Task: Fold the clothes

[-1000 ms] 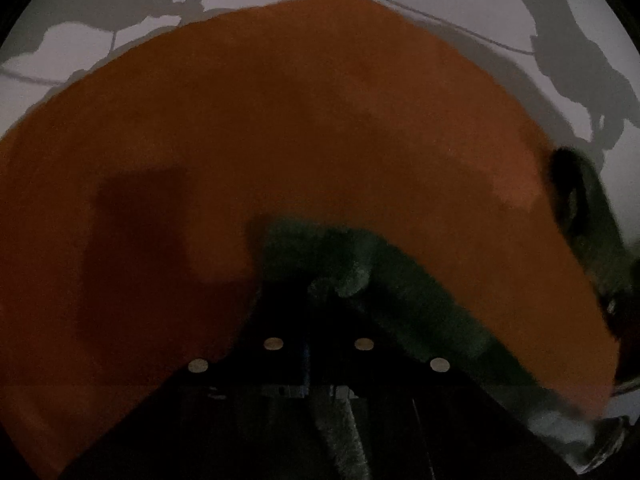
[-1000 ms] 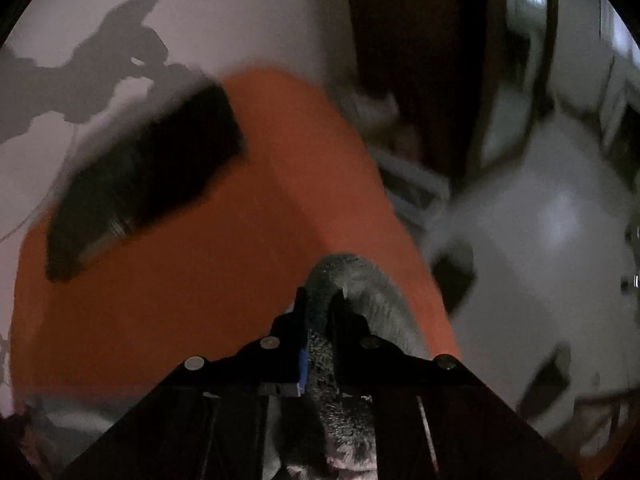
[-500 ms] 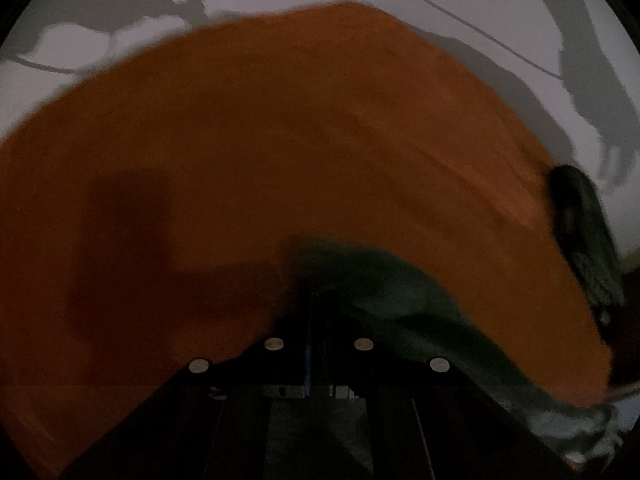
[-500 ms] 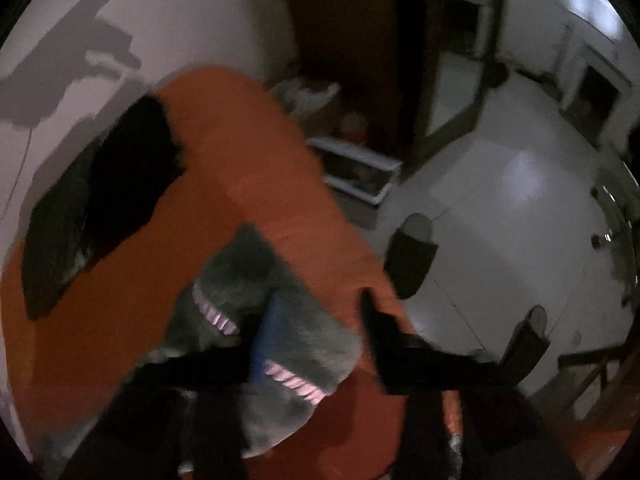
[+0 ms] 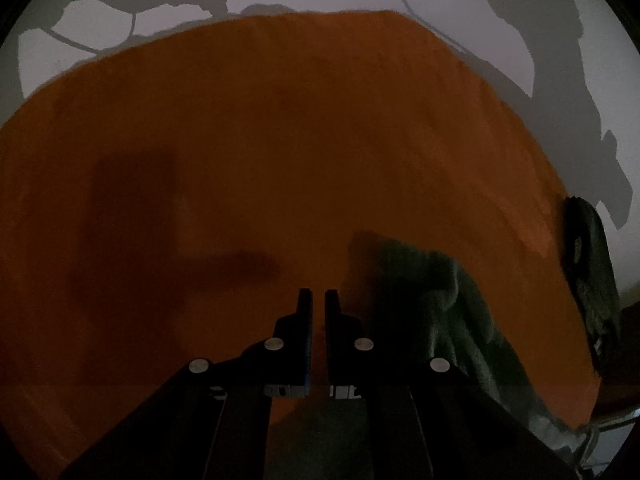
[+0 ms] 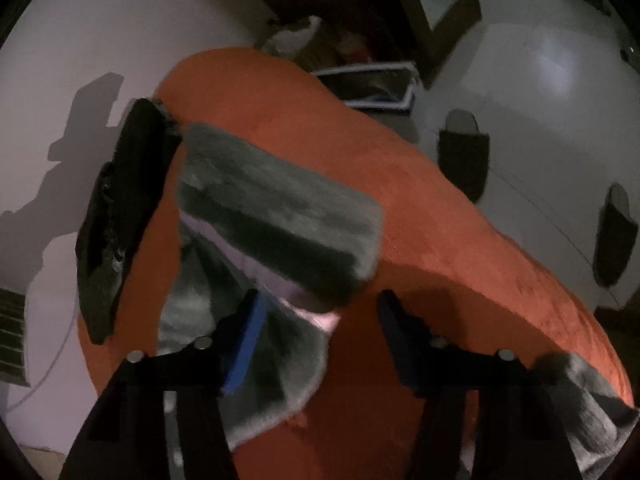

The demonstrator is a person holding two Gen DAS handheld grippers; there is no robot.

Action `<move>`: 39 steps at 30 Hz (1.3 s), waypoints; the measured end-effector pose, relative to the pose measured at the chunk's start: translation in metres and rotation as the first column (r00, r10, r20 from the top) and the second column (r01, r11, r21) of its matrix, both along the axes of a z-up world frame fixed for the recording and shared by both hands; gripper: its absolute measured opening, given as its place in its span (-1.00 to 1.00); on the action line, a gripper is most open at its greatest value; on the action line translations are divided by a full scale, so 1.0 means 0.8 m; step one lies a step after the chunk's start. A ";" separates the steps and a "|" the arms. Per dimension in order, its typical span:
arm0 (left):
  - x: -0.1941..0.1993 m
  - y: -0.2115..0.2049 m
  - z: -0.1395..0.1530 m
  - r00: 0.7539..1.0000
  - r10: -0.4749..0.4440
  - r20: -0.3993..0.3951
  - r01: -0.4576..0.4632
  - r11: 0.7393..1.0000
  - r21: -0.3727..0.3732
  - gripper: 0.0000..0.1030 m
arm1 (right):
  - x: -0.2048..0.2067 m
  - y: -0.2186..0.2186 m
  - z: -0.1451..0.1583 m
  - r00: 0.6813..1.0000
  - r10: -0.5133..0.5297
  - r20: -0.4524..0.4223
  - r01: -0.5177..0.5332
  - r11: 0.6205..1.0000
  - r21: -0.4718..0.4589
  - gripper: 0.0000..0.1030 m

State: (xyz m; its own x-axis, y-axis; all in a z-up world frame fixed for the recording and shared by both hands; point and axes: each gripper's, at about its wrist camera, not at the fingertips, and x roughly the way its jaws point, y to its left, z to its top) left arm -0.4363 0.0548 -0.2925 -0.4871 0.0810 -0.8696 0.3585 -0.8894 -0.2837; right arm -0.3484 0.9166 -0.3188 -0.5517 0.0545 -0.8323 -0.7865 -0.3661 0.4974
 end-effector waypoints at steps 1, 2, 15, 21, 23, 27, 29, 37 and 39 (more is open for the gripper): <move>0.000 0.000 -0.001 1.000 -0.002 0.005 0.002 1.000 0.003 -0.88 | -0.005 0.001 0.000 1.000 -0.007 -0.005 0.007 1.000 0.010 -0.11; 0.000 0.000 -0.001 1.000 -0.005 0.010 0.005 1.000 0.005 -0.88 | -0.009 0.003 -0.005 1.000 -0.020 0.020 0.020 1.000 0.014 -0.27; -0.003 -0.007 0.000 0.998 -0.041 0.050 0.041 0.999 -0.002 -0.87 | 0.070 -0.049 0.072 0.975 -0.171 0.142 0.116 0.937 0.330 -0.79; -0.017 -0.012 0.001 0.997 -0.021 0.080 0.016 0.998 0.058 -0.87 | 0.133 -0.022 -0.009 0.946 -0.275 0.171 0.267 0.961 0.071 -0.57; -0.019 -0.008 0.007 0.996 -0.048 0.081 0.043 0.997 0.060 -0.86 | 0.145 -0.025 0.001 0.944 -0.304 0.131 0.295 0.952 0.086 -0.49; -0.036 -0.002 0.017 0.991 -0.098 0.090 0.090 0.992 0.082 -0.35 | 0.146 -0.045 0.045 0.948 -0.314 0.047 0.300 0.935 0.190 -0.45; -0.049 0.002 0.024 0.992 -0.101 0.075 0.091 0.989 0.119 -0.02 | 0.136 -0.061 0.065 0.963 -0.269 0.012 0.260 0.939 0.223 -0.40; -0.119 0.029 0.046 0.977 -0.213 -0.002 0.210 0.963 0.167 0.45 | 0.057 -0.149 0.059 0.999 -0.020 0.026 0.015 0.982 0.191 -0.31; -0.139 0.041 0.037 0.970 -0.238 0.040 0.229 0.961 0.154 0.46 | 0.040 -0.173 0.050 0.998 0.045 0.053 -0.054 0.979 0.198 -0.31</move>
